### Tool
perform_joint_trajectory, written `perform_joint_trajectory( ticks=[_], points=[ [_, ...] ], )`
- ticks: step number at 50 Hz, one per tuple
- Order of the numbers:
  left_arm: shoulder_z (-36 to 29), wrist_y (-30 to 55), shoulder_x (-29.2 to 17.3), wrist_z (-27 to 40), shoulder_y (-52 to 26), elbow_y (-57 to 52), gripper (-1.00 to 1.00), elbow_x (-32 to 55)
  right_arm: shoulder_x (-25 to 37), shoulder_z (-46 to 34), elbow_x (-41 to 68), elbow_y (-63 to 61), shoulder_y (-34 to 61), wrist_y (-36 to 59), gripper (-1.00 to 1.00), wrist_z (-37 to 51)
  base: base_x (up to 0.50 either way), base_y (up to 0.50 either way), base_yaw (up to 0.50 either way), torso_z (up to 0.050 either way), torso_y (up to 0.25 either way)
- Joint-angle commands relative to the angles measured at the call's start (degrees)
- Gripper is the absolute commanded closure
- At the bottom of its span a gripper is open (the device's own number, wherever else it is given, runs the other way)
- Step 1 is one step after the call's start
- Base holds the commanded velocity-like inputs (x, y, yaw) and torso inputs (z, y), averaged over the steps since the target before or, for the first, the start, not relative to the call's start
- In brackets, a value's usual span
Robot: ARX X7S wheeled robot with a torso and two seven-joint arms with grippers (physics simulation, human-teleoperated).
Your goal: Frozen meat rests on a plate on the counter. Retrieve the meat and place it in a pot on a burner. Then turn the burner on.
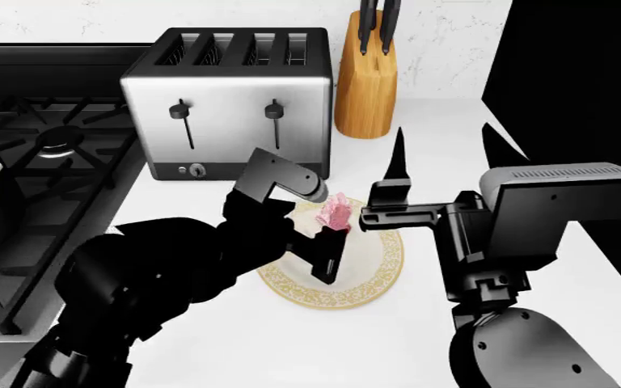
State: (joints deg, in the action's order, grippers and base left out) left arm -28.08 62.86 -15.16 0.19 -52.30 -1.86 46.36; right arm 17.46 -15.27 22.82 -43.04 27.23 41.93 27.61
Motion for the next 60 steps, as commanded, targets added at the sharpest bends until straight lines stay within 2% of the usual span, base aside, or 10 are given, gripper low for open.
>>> perform_joint_trajectory(
  ticks=[1,48,49,60],
  points=[
    [-1.8,-1.6,0.4,-1.1,0.1,2.0,-1.00,-1.0,0.2,-0.1,0.2,0.1,0.0,-0.1,-1.00,0.2,0.00,0.00,0.00,0.000,0.000],
    [-6.7,-4.7,2.1,-2.4,-1.8,7.5,-1.00,-3.4,1.0,-0.2,1.3,0.3,-0.1,-1.0,-1.00,0.8,0.00,0.00,0.00,0.000,0.000],
    [-6.7,-4.8,2.1,-2.3,-1.8,7.4,1.00,-3.5,1.0,-0.2,1.3,0.3,-0.1,-1.0,-1.00,0.8,0.00,0.00,0.00,0.000,0.000],
    [-7.5,-4.9,1.7,-1.5,-1.6,6.5,1.00,-3.9,1.2,-0.5,1.4,0.2,-0.1,-1.1,-1.00,1.0,0.00,0.00,0.00,0.000,0.000]
  ],
)
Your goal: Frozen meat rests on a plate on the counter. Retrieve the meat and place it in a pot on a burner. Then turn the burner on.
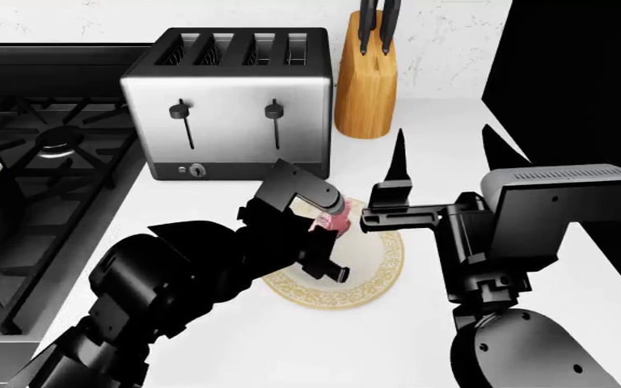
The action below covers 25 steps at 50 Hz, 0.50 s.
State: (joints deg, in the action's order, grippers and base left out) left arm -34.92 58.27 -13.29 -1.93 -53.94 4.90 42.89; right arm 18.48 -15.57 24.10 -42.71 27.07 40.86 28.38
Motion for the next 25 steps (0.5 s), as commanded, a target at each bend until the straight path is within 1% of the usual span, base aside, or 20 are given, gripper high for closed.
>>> perform_joint_trajectory(
  ticks=[1,15,25],
  points=[
    [-0.7,-0.3,-0.2,0.6,0.0,-0.2,1.00,-0.5,0.2,-0.2,0.1,-0.1,0.0,0.0,-1.00,0.3,0.00,0.00,0.00,0.000,0.000],
    [-0.6,-0.2,-0.5,1.6,0.0,-1.2,1.00,0.0,0.4,-0.5,0.1,-0.4,0.2,0.1,-1.00,0.7,0.00,0.00,0.00,0.000,0.000],
    [1.3,0.6,-1.5,4.8,-0.3,-7.3,1.00,1.0,0.5,-0.6,0.5,-0.6,0.4,0.1,-1.00,0.9,0.00,0.00,0.00,0.000,0.000]
  ],
)
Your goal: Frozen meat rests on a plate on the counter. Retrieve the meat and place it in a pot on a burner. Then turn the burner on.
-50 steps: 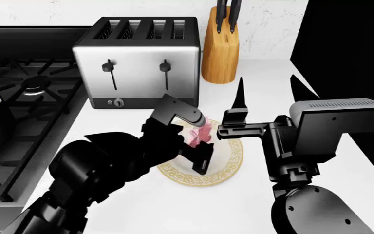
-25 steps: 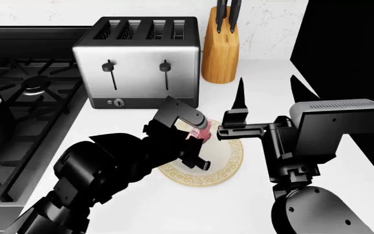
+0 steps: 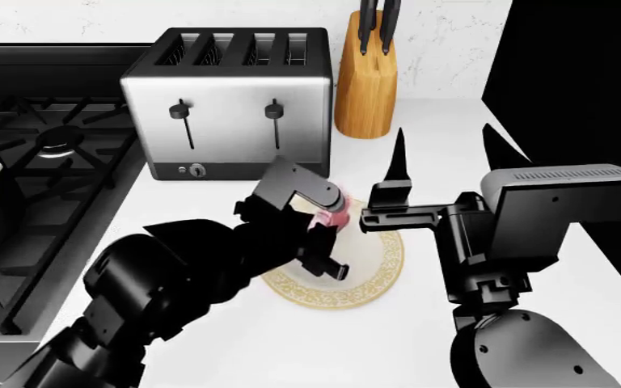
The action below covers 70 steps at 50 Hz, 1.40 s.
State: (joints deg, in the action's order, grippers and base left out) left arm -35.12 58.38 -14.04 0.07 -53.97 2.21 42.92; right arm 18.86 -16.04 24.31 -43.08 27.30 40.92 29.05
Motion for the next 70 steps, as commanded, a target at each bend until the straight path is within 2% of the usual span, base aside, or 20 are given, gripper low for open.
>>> perform_joint_trajectory(
  ticks=[1,25,39,52,70],
  points=[
    [1.8,0.7,-0.8,3.2,-0.3,-5.2,1.00,1.2,0.1,-0.1,0.3,-0.2,0.1,0.1,-1.00,0.3,0.00,0.00,0.00,0.000,0.000],
    [12.2,2.9,-2.1,16.7,0.8,-25.4,1.00,6.6,0.4,-1.0,0.4,-0.5,0.3,-0.2,-1.00,0.6,0.00,0.00,0.00,0.000,0.000],
    [16.5,3.7,-3.3,22.2,2.0,-33.9,1.00,9.4,0.8,-1.0,0.3,-0.6,0.3,-0.1,-1.00,1.2,0.00,0.00,0.00,0.000,0.000],
    [20.1,2.0,-4.4,25.0,5.1,-38.3,1.00,10.8,1.1,-1.8,0.1,-1.0,0.8,0.6,-1.00,1.7,0.00,0.00,0.00,0.000,0.000],
    [21.7,1.3,-5.4,27.0,6.4,-40.7,1.00,11.8,1.5,-2.7,-0.1,-1.1,1.4,1.4,-1.00,2.3,-0.04,0.10,0.00,0.000,0.001]
  ],
)
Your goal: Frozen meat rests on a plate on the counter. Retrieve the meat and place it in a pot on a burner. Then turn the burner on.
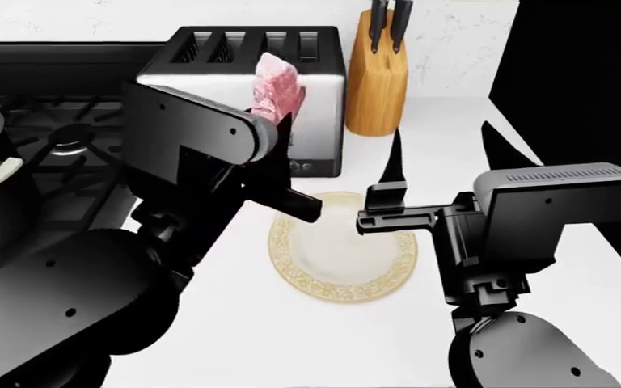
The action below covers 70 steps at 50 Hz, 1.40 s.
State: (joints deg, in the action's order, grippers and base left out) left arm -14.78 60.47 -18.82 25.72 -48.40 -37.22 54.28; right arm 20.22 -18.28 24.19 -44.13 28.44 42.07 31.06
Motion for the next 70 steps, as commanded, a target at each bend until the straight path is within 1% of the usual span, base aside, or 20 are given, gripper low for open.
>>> perform_joint_trajectory(
  ticks=[1,24,45,59,70],
  points=[
    [1.4,-0.9,-0.7,1.3,1.0,-1.3,1.00,0.4,0.2,-0.5,0.0,0.0,0.2,0.3,-1.00,0.3,-0.11,0.26,0.00,0.000,0.000],
    [1.9,-3.1,-1.6,1.1,2.9,-0.1,1.00,-0.3,0.5,-1.0,0.3,0.3,0.3,0.2,-1.00,0.5,-0.11,0.38,0.00,0.000,0.000],
    [1.7,-3.4,-2.0,1.7,2.9,0.3,1.00,0.1,0.8,-1.1,0.8,-0.1,0.4,0.4,-1.00,0.8,-0.10,0.42,0.00,0.000,0.000],
    [2.4,-3.3,-2.3,2.3,2.8,1.1,1.00,1.0,1.0,-1.5,1.0,0.2,0.5,0.0,-1.00,0.7,-0.04,0.49,0.00,0.000,0.000],
    [1.3,-3.6,-2.0,1.8,2.2,2.5,1.00,0.4,1.0,-1.5,1.4,0.8,0.3,-0.9,-1.00,0.3,-0.01,0.50,0.00,0.000,0.000]
  ],
)
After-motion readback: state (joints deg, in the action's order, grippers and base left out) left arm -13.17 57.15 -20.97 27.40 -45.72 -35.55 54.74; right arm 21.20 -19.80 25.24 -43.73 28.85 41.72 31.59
